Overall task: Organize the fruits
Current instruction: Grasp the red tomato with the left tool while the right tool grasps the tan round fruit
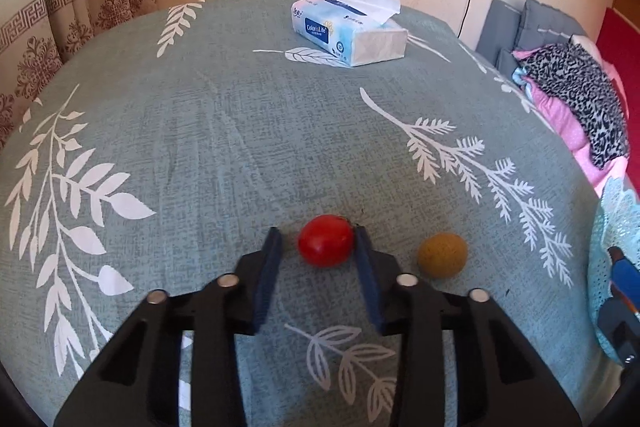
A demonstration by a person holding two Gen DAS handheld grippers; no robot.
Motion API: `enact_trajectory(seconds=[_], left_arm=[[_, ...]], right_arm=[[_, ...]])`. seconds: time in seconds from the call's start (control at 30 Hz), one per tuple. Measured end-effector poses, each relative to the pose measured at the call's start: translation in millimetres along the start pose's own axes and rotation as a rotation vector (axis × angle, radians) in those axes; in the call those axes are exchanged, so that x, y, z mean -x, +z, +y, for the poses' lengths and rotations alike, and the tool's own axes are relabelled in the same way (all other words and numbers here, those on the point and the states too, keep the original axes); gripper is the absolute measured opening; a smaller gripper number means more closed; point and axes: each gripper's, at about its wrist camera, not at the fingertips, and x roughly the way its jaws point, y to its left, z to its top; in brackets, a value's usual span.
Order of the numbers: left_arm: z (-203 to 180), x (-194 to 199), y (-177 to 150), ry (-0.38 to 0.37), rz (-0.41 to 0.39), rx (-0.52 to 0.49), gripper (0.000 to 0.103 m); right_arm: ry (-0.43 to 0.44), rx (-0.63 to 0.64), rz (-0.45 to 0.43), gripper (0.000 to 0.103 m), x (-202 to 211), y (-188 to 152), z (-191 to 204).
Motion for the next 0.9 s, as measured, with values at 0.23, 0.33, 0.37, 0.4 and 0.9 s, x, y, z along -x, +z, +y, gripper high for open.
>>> enact_trajectory(seconds=[0.23, 0.33, 0.37, 0.4, 0.9], left_arm=[[3.2, 11.5, -3.0, 0.013, -0.047, 0.012, 0.028], [4.6, 21.7, -5.0, 0.054, -0.086, 0.001, 0.028], [6.3, 25.1, -5.4, 0.066, -0.096, 0.003, 0.028], [8.5, 28.0, -5.6, 0.074, -0.105, 0.009, 0.028], [33.7, 45.9, -5.3, 0.14, -0.154, 0.089, 0.028]], right_arm=[[0.021, 0.034, 0.037, 0.058, -14.5, 4.2, 14.7], [0.032, 0.046, 0.065, 0.058, -26.2, 7.4, 22.3], [0.035, 0.048, 0.073, 0.058, -30.2, 8.4, 24.7], [0.034, 0.055, 0.081, 0.058, -35.4, 9.5, 28.1], [0.063, 0.06, 0.182, 0.058, -97.5, 21.1, 52.8]])
